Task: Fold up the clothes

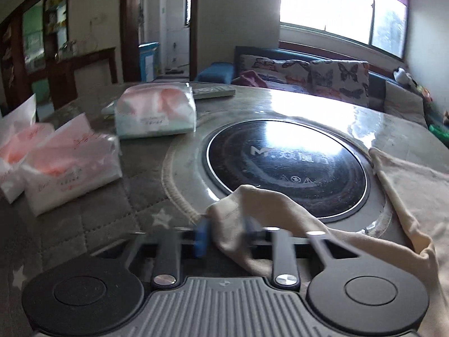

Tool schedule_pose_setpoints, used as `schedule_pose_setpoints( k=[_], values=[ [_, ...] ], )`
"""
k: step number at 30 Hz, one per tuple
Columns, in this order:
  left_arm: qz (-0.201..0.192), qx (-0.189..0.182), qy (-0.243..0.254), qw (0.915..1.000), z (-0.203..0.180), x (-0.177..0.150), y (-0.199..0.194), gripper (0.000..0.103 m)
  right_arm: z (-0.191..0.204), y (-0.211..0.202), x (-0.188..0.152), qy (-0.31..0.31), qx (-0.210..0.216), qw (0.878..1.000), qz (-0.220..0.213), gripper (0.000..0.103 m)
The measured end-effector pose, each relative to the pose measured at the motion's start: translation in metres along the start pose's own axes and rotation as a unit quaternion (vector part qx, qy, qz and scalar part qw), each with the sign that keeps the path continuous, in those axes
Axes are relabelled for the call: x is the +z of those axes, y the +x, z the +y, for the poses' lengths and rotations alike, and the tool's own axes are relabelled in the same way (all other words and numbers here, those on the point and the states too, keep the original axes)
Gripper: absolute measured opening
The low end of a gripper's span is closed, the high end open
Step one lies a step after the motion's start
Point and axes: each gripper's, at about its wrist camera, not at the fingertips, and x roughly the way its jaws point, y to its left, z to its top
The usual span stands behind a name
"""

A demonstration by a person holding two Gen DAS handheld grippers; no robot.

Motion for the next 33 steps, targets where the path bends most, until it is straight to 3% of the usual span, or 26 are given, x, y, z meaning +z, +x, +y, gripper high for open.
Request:
schedule_pose_setpoints(
  k=[7,14,18,19,21,27,33],
  values=[
    [-0.010,0.065,-0.039,0.9971,0.022,-0.005,-0.007,0.008,-0.010,0.010,0.003,0.004,-0.021,1.000,0.005,0.058],
    [0.003,0.081,-0.036,0.9961,0.038,-0.006,-0.014,0.009,-0.010,0.025,0.008,0.001,-0.008,1.000,0.010,0.060],
    [0.009,0.094,-0.019,0.9953,0.036,0.002,-0.012,0.042,-0.020,0.025,0.015,0.009,-0.013,1.000,0.007,0.060],
    [0.010,0.097,-0.015,0.9951,0.036,0.004,-0.012,0.042,-0.025,0.025,0.017,0.013,-0.018,1.000,0.006,0.060],
    [0.002,0.090,-0.013,0.9959,0.032,0.011,-0.014,0.042,-0.036,0.024,0.021,0.025,-0.025,0.999,0.003,0.059],
    [-0.006,-0.001,0.036,0.9993,-0.030,0.042,0.003,0.040,-0.075,0.035,0.047,0.066,-0.046,0.997,-0.001,0.051],
    [-0.004,-0.088,0.104,0.9906,-0.110,0.071,0.039,0.042,-0.113,0.064,0.068,0.091,-0.064,0.994,0.001,0.042]
  ],
)
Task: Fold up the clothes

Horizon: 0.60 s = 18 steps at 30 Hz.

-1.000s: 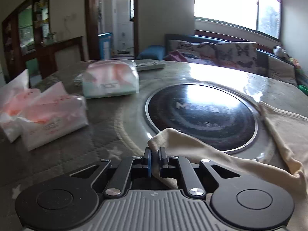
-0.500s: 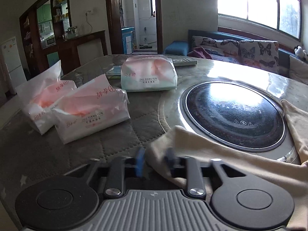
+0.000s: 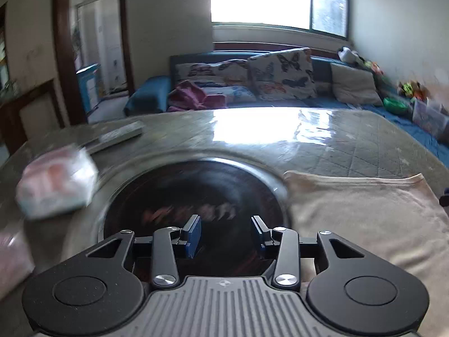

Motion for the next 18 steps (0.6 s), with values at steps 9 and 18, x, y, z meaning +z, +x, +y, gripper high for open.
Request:
schedule_pose_setpoints(
  k=[9,18],
  values=[
    [0.020,-0.031,0.053,0.9979,-0.032,0.020,0.061,0.042,-0.018,0.038,0.023,0.013,0.008,1.000,0.006,0.025],
    [0.025,-0.030,0.096,0.9947,-0.048,0.033,0.105,0.000,-0.017,0.066,0.046,-0.012,0.007,1.000,0.001,0.005]
  ],
)
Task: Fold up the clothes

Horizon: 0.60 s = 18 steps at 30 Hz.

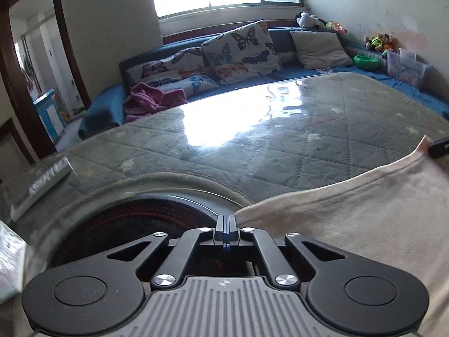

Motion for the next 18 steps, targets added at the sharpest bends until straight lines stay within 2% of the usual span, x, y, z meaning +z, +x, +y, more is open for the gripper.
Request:
schedule_pose_setpoints(
  k=[4,7,13,18],
  values=[
    [0.001,0.020,-0.001,0.9998,0.010,0.003,0.012,0.000,0.002,0.019,0.014,-0.008,-0.003,1.000,0.000,0.006],
    [0.010,0.018,-0.017,0.9996,0.018,0.006,0.012,0.001,0.004,0.028,0.020,-0.009,-0.006,1.000,-0.005,0.011],
    [-0.017,-0.047,-0.049,0.9975,0.009,-0.001,-0.035,0.003,0.006,0.012,0.021,-0.022,-0.017,1.000,-0.011,0.018],
    [-0.026,-0.116,-0.063,0.9909,-0.009,-0.022,-0.077,0.003,0.021,-0.031,0.002,-0.040,0.009,0.999,-0.023,0.021]
  ],
)
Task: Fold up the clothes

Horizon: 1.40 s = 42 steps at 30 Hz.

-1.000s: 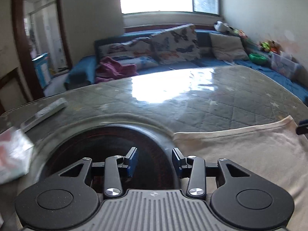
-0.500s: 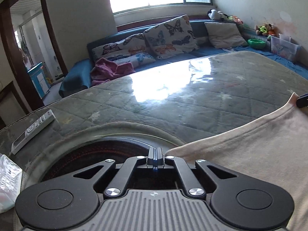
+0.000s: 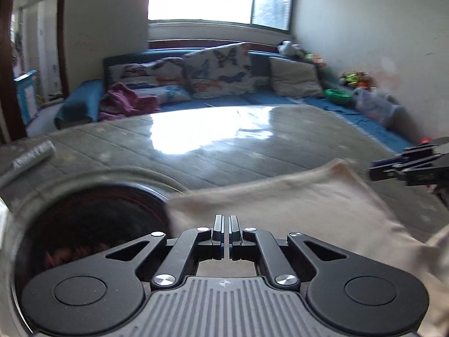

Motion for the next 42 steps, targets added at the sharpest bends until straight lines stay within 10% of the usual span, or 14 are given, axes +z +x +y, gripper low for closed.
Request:
schedule_pose_setpoints(
  k=[12,29,42],
  values=[
    [0.016,0.001,-0.011,0.9998,-0.020,-0.058,-0.030,0.004,0.083,-0.018,-0.053,-0.084,0.072,0.994,0.011,0.029],
    [-0.001,0.021,-0.009,0.9997,-0.015,-0.072,-0.041,0.005,0.093,-0.089,-0.121,-0.112,0.022,0.993,0.002,0.043],
    [-0.008,0.031,0.027,0.9991,-0.041,-0.065,-0.050,0.025,0.026,-0.158,-0.169,0.065,-0.069,0.995,-0.027,0.045]
  ],
)
